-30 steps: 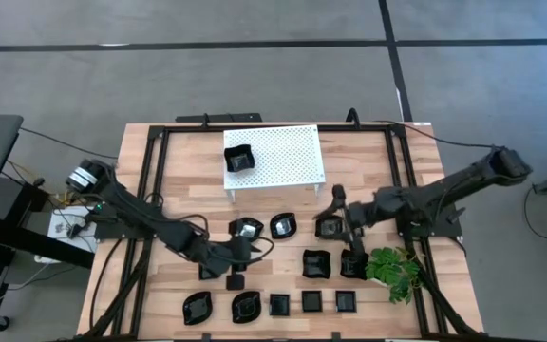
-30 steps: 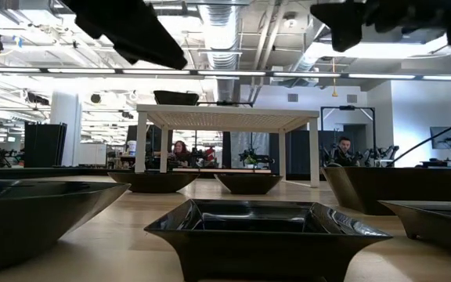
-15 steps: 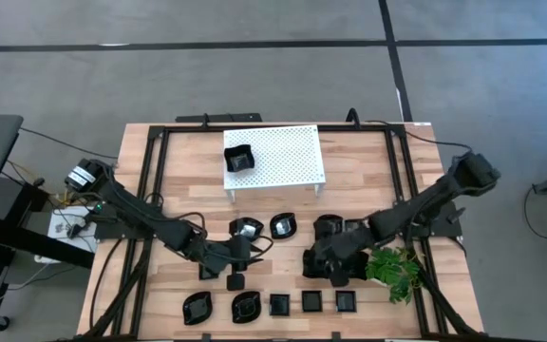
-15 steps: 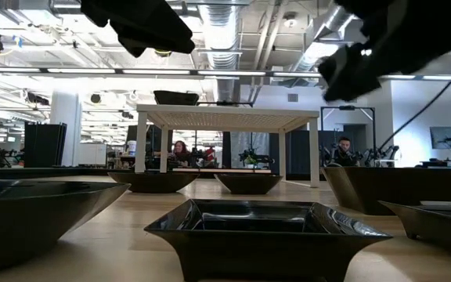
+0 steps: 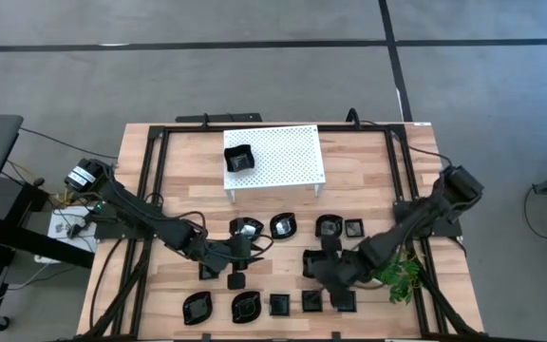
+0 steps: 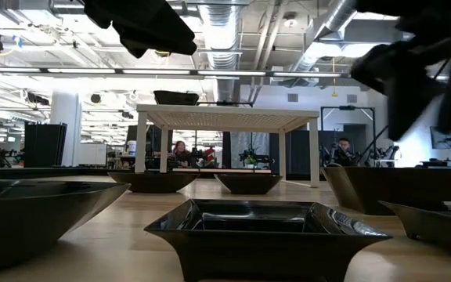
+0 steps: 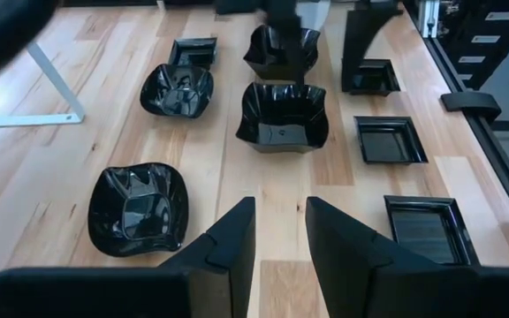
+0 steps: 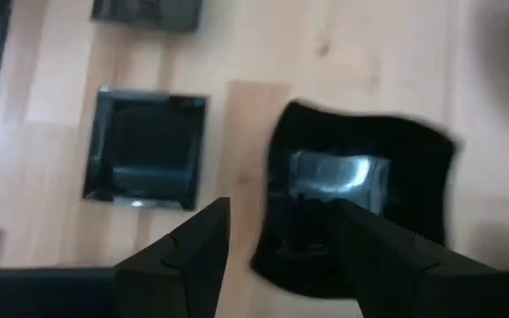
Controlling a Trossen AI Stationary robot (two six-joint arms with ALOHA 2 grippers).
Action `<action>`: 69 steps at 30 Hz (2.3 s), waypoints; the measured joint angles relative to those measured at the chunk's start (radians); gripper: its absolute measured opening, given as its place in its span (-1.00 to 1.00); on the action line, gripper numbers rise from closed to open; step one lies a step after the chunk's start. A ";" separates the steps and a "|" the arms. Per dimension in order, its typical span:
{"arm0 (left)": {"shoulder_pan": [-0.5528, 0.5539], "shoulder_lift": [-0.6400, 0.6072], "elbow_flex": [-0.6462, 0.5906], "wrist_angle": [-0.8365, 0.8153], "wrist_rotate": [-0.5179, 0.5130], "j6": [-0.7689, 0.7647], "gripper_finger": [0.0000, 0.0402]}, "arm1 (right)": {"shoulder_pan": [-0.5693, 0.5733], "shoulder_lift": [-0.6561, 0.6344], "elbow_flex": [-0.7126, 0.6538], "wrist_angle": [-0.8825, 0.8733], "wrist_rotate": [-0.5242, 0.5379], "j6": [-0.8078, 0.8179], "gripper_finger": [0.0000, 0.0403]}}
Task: Pick & Place Mini shaped plates
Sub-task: Stack the black distorted square plate on top of the black distorted square plate on the shelf
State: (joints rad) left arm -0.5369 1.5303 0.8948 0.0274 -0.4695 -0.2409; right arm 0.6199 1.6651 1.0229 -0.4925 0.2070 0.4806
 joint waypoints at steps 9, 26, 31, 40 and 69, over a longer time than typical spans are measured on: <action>0.000 0.000 0.000 0.002 0.000 0.000 -0.48 | 0.022 0.093 -0.001 -0.025 0.005 0.044 -0.04; 0.000 0.000 0.001 0.054 0.000 0.000 -0.48 | -0.011 0.115 0.020 -0.027 0.005 -0.020 -0.93; 0.000 0.000 0.001 0.173 0.000 0.026 -0.48 | -0.042 0.115 0.080 -0.022 0.018 -0.043 -0.91; 0.000 0.040 0.002 0.271 0.034 0.151 -0.48 | -0.128 0.115 0.116 0.209 0.045 -0.038 -0.99; 0.000 0.148 0.002 0.373 0.071 0.233 -0.20 | -0.077 0.206 0.116 0.140 0.108 -0.146 -0.03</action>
State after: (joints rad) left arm -0.5365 1.6783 0.8967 0.4009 -0.3987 -0.0074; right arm 0.5434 1.8712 1.1393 -0.3529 0.3145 0.3342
